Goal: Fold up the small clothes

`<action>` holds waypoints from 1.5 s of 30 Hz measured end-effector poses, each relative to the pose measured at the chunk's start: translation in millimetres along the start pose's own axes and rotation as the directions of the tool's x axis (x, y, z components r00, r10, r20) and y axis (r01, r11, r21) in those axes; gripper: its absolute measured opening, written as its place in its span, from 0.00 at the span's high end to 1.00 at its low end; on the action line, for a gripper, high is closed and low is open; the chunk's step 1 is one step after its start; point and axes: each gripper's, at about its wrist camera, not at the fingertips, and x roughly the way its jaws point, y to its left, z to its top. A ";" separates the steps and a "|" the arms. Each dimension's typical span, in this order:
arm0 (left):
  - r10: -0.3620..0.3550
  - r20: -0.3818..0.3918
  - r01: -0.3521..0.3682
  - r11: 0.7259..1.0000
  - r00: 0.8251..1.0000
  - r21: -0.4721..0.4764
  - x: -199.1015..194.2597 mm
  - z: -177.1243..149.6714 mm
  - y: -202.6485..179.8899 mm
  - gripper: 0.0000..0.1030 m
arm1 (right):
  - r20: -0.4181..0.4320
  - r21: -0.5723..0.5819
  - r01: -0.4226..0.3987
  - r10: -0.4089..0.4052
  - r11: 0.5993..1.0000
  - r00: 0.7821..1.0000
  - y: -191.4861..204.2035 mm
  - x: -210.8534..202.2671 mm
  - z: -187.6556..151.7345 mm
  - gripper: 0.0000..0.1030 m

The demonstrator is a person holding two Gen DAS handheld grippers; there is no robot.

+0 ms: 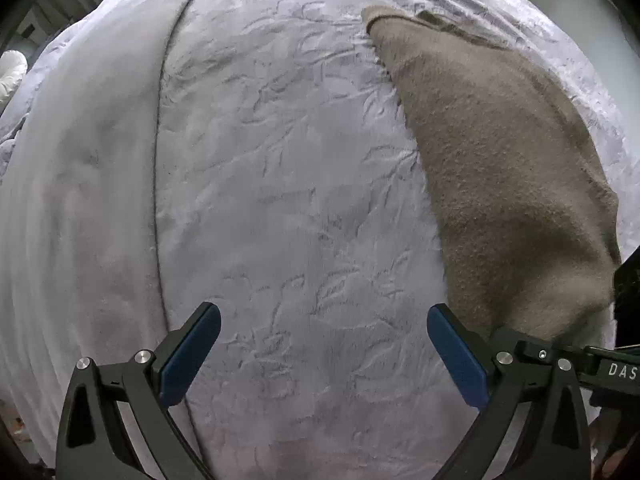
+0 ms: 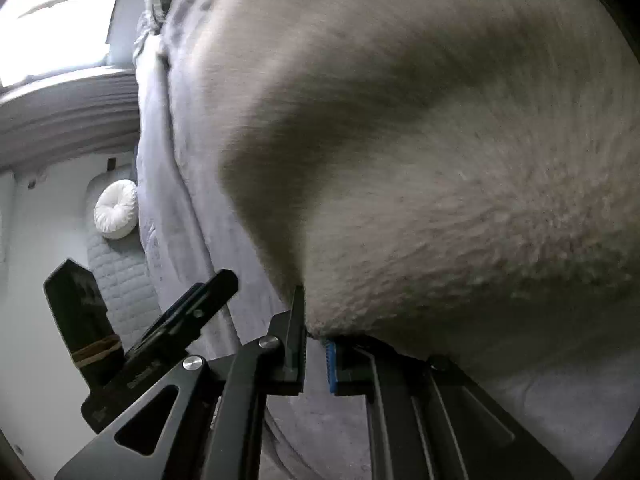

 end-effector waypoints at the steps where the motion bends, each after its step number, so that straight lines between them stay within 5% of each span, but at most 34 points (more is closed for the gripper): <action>1: 0.003 -0.004 -0.003 1.000 1.000 0.000 -0.7 -1.9 0.2 0.00 | -0.013 -0.014 0.006 -0.006 1.000 1.000 4.4 -0.4 0.4 0.91; 8: -0.005 0.002 0.005 1.000 1.000 0.001 -7.3 -7.9 -3.3 0.00 | 0.036 -0.241 0.126 -0.121 0.962 0.992 44.8 -47.8 -7.0 0.87; 13: 0.001 0.010 -0.001 1.000 1.000 0.011 -10.1 -3.2 -17.9 0.00 | 0.218 -0.286 0.315 -0.259 0.905 0.941 57.4 -89.7 14.3 0.85; 18: 0.002 0.008 -0.002 1.000 1.000 0.012 -7.2 4.4 -28.7 0.00 | 0.256 -0.190 0.455 -0.403 0.870 0.878 26.6 -98.2 37.2 0.84; 21: 0.004 0.003 -0.004 1.000 1.000 0.013 -6.5 6.9 -29.5 0.00 | 0.241 -0.132 0.374 -0.336 0.918 0.910 7.5 -107.8 40.6 0.84; 32: 0.025 0.009 -0.026 1.000 1.000 0.014 -9.4 17.1 -38.3 0.00 | 0.258 -0.107 0.359 -0.323 0.927 0.910 -0.3 -128.4 35.8 0.83; 34: 0.035 0.010 -0.035 0.999 0.999 0.014 -11.2 19.4 -39.1 0.00 | 0.260 -0.106 0.357 -0.321 0.928 0.911 3.9 -125.1 38.3 0.80; 39: 0.028 -0.006 -0.029 0.999 1.000 -0.017 -9.6 25.9 -34.1 0.00 | 0.282 -0.128 0.355 -0.309 0.926 0.908 16.2 -127.6 36.9 0.54; 45: 0.028 -0.004 -0.028 0.996 1.000 -0.079 -12.5 40.0 -21.6 0.00 | 0.297 -0.163 0.363 -0.305 0.918 0.905 25.6 -131.1 37.0 0.44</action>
